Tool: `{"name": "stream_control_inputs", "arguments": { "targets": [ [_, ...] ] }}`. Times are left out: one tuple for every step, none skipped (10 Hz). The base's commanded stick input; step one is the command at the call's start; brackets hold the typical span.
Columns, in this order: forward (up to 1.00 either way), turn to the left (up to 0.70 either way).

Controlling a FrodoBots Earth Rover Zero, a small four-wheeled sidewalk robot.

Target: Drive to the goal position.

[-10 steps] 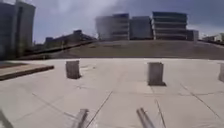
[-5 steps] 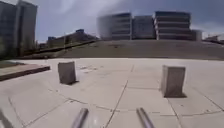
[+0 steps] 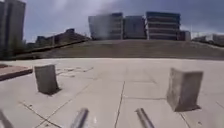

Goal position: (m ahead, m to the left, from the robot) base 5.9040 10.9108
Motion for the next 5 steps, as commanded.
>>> {"name": "stream_control_inputs", "arguments": {
  "targets": [
    [1.00,0.00],
    [1.00,0.00],
    [1.00,0.00],
    [1.00,0.00],
    [1.00,0.00]
  ]
}}
